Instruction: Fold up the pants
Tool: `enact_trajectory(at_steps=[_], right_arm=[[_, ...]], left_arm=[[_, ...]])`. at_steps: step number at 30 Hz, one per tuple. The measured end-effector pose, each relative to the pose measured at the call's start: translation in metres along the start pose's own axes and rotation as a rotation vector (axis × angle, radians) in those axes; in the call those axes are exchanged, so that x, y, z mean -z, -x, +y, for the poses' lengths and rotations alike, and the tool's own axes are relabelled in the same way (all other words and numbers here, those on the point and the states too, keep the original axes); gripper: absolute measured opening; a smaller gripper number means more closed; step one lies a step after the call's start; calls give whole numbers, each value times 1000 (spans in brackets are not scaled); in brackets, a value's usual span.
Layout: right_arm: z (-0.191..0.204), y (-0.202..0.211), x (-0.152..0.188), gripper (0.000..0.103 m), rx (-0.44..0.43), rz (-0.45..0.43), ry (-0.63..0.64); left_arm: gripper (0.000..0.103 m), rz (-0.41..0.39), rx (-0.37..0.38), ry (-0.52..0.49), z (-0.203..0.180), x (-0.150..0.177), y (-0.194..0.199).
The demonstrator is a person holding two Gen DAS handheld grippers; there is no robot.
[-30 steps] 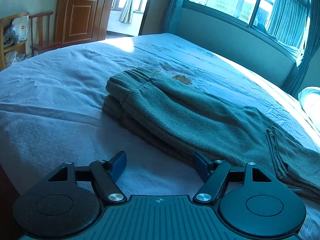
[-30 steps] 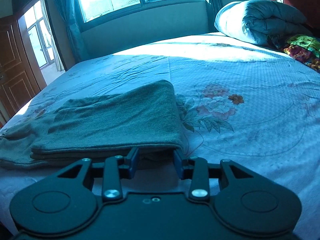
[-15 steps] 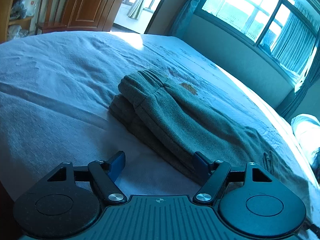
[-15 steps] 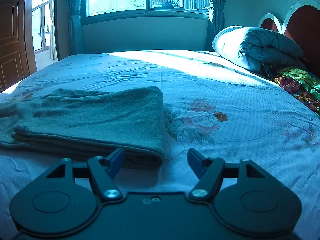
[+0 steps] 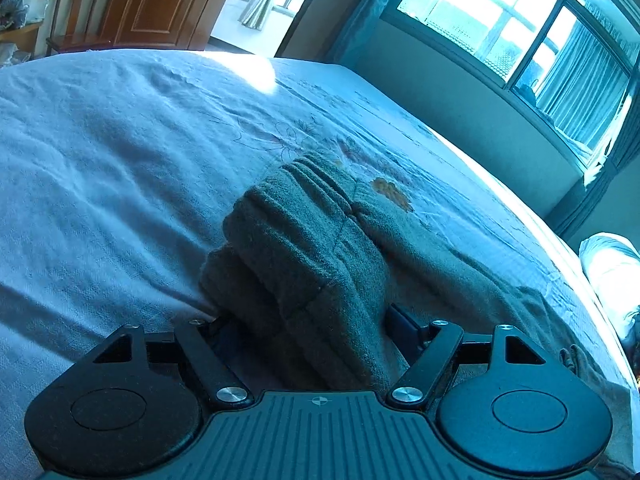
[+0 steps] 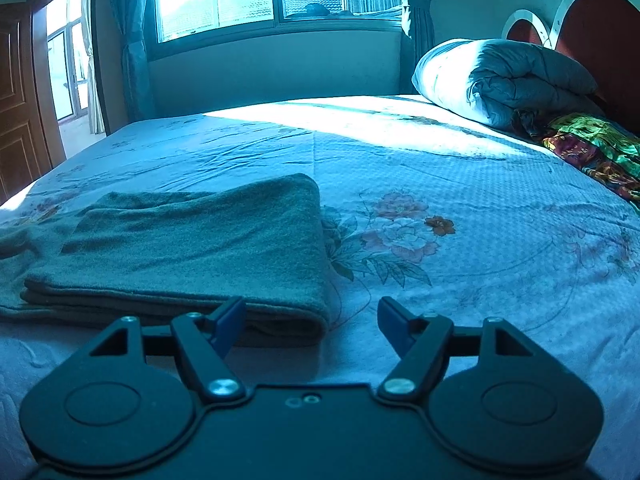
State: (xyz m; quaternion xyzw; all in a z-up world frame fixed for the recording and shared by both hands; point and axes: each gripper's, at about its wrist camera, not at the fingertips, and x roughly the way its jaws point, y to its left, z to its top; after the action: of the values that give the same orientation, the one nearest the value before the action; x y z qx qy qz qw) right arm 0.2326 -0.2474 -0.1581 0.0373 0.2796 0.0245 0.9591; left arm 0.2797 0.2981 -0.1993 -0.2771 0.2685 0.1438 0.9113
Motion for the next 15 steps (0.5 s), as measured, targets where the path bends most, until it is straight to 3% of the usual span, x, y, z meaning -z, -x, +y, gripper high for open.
enact_trajectory(at_steps=[11,15], right_arm=[[4,-38,-22,69,72,23,-120],[14,-44,-24,75,95,28,-120]], left_arm=[[77,-41,28,-24,8,6,1],[86,-36,43,-60,5,5,-2]])
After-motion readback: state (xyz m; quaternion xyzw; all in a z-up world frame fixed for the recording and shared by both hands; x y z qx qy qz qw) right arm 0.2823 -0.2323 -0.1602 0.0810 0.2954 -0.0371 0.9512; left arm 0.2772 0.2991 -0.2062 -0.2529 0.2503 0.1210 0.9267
